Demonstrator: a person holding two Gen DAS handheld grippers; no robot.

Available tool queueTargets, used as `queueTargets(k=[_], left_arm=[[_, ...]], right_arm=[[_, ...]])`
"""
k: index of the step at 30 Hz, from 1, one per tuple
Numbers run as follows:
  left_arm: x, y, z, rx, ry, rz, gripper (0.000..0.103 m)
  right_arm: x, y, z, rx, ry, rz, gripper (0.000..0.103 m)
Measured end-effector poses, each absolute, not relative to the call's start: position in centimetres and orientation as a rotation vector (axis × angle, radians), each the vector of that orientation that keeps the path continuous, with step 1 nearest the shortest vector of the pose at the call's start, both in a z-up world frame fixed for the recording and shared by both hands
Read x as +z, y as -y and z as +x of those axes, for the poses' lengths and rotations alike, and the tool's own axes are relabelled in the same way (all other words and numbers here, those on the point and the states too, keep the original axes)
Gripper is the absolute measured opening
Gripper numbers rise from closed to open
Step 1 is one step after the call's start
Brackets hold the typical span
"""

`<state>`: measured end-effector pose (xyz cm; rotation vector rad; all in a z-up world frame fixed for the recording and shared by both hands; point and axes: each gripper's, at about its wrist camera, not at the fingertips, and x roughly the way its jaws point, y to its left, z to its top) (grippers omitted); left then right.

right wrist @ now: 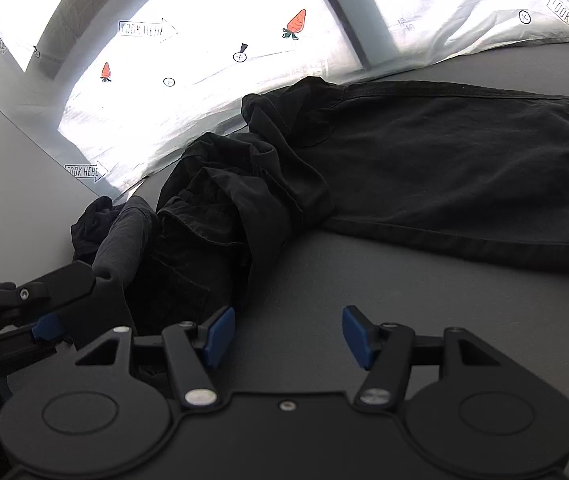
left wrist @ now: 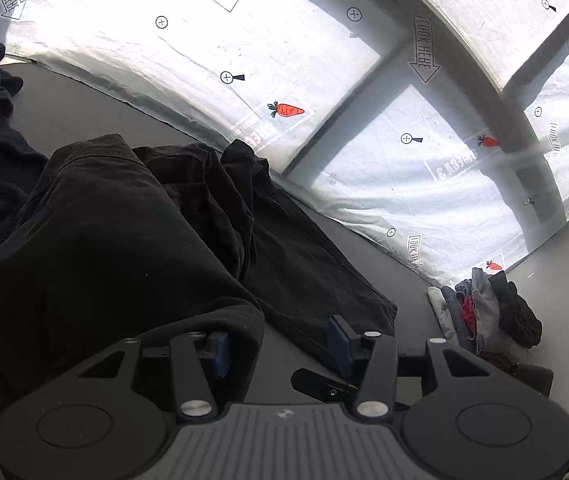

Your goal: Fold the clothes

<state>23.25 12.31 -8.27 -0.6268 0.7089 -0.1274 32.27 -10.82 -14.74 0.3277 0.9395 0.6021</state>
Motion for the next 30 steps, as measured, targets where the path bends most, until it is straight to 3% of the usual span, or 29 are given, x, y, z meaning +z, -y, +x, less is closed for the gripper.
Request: queueTargets(k=[7, 11, 15, 19, 23, 27, 30], left_arm=[[-8.5, -12.5, 26.6, -0.167, -0.721, -0.695, 0.047], [-8.7, -12.5, 28.8, -0.141, -0.732, -0.724, 0.023], [-8.9, -13.2, 30.8, -0.124, -0.714, -0.815, 0.019], [-9.0, -13.5, 32.2, -0.097, -0.710, -0.834, 0.018], [-9.5, -13.9, 33.0, -0.090, -0.723, -0.854, 0.018], [-9.8, -14.5, 33.4, -0.093, -0.732, -0.865, 0.018], [-9.9, -14.6, 33.8, -0.095, -0.742, -0.870, 0.018]], right_arm=[[-14.2, 9.4, 31.0, 0.657, -0.896, 0.298, 0.055], [-13.5, 9.6, 31.3, 0.664, -0.846, 0.313, 0.046], [-13.4, 10.0, 32.3, 0.684, -0.836, 0.406, 0.038], [-15.7, 11.2, 34.3, 0.693, -0.950, 0.786, 0.038], [-22.1, 12.3, 35.1, 0.624, -1.136, 1.592, 0.038], [-23.4, 11.5, 34.8, 0.584, -1.149, 1.715, 0.041], [-23.5, 10.9, 34.9, 0.599, -1.136, 1.735, 0.051]])
